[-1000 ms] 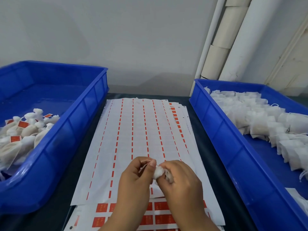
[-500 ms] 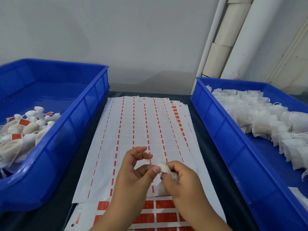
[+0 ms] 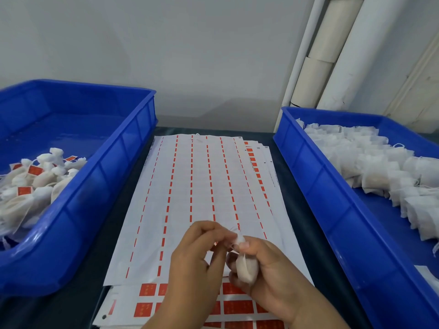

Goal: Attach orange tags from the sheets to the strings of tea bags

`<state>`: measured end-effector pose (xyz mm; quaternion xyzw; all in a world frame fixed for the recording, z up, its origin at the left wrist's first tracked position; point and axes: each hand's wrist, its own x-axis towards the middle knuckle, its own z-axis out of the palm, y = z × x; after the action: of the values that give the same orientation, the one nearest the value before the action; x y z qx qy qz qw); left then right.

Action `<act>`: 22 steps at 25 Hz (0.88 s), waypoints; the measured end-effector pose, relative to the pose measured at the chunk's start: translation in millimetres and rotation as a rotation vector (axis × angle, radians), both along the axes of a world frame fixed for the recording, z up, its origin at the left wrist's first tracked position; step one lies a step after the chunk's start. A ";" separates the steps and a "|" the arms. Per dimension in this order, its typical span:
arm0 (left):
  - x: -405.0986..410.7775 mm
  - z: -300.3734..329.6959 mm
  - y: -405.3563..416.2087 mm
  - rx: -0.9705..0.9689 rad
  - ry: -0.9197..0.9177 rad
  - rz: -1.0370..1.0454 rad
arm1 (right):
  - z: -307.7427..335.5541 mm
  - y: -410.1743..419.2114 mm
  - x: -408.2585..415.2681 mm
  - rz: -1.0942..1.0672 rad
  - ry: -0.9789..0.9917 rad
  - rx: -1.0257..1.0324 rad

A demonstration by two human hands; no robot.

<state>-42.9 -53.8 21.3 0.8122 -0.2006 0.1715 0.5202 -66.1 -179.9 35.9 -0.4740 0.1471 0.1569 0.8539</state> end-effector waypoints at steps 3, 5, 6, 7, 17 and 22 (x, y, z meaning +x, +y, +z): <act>-2.6 -0.6 5.9 0.042 -0.054 -0.097 | -1.8 -4.5 0.5 0.022 -0.051 -0.086; -0.3 2.3 9.5 0.091 -0.088 -0.148 | -2.3 -6.5 0.4 0.018 -0.069 -0.092; 1.7 3.7 10.8 0.117 -0.117 -0.158 | -2.2 -7.1 0.1 0.012 -0.070 -0.097; 3.6 5.5 11.7 0.125 -0.124 -0.163 | -1.8 -7.3 0.0 0.008 -0.072 -0.105; 10.7 7.5 17.3 0.469 0.206 -0.207 | -0.6 -5.7 -1.4 0.007 -0.060 -0.653; 14.4 15.4 22.2 0.548 0.296 -0.214 | -1.0 -4.3 -4.6 0.050 -0.081 -0.791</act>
<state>-28.5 -31.6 36.8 0.9125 -0.2456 -0.0644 0.3207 -70.7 -184.2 34.9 -0.7755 0.1506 0.0900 0.6064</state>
